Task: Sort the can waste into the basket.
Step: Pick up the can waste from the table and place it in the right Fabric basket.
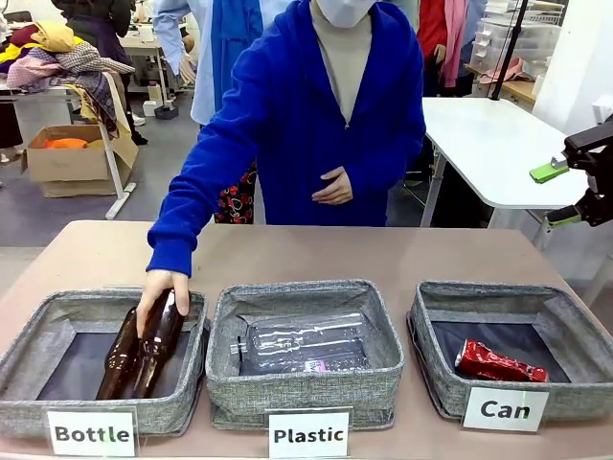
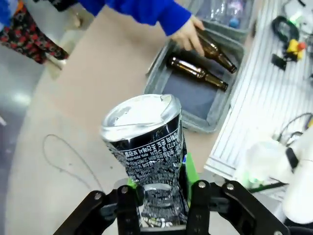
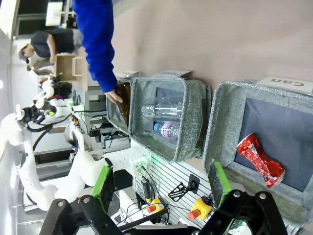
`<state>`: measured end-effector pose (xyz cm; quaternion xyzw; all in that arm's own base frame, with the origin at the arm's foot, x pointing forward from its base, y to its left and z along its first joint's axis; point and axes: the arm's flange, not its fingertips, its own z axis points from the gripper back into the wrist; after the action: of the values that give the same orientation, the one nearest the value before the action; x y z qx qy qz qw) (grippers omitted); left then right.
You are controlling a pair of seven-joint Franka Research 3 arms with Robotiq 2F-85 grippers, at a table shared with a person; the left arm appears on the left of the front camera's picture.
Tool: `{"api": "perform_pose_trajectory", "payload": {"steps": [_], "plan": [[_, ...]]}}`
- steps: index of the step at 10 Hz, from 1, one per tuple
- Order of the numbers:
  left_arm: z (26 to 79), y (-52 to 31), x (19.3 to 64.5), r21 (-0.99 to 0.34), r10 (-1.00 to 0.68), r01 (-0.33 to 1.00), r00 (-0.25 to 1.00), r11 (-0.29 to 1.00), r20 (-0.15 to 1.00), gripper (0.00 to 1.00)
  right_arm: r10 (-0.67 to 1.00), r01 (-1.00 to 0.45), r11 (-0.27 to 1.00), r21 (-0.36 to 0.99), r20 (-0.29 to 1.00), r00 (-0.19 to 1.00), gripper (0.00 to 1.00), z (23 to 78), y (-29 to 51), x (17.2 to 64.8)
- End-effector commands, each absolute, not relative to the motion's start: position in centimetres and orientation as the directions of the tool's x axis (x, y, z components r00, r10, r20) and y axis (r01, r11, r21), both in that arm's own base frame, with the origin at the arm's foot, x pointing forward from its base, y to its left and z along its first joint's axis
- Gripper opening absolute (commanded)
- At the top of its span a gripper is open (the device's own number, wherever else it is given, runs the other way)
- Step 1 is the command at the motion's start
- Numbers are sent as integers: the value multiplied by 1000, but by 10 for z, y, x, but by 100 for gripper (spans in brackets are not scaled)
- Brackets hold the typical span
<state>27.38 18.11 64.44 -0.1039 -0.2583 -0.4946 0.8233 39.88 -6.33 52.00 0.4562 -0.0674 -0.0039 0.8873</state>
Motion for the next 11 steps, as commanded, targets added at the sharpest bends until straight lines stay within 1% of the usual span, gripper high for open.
{"api": "perform_pose_trajectory", "payload": {"steps": [1, 2, 3, 5, 6, 8, 10, 11], "plan": [[627, 180, 255, 91, -708, 851, 365, 516, 605, 0, -56, -72, 584, 808, 129, 990, 100, 522, -65, 398], [621, 185, 249, 70, -674, 830, 397, 554, 623, 0, -56, -72, 584, 808, 129, 990, 100, 522, -65, 398], [618, 185, 250, 53, -657, 834, 393, 550, 643, 0, -56, -72, 584, 808, 129, 990, 100, 522, -65, 398], [619, 177, 262, -22, -603, 824, 432, 566, 670, 0, -56, -72, 584, 808, 129, 990, 100, 522, -65, 398], [623, 165, 273, -38, -605, 834, 431, 551, 670, 0, -56, -72, 584, 808, 129, 990, 100, 522, -65, 398], [626, 108, 296, -52, -660, 852, 440, 521, 609, 0, -56, -72, 584, 808, 129, 990, 100, 522, -65, 398], [627, 44, 326, -115, -710, 871, 460, 478, 533, 0, -56, -72, 584, 808, 129, 990, 100, 522, -65, 398], [618, -1, 346, -158, -781, 905, 421, 395, 462, 0, -56, -72, 584, 808, 129, 990, 100, 522, -65, 398]]}}
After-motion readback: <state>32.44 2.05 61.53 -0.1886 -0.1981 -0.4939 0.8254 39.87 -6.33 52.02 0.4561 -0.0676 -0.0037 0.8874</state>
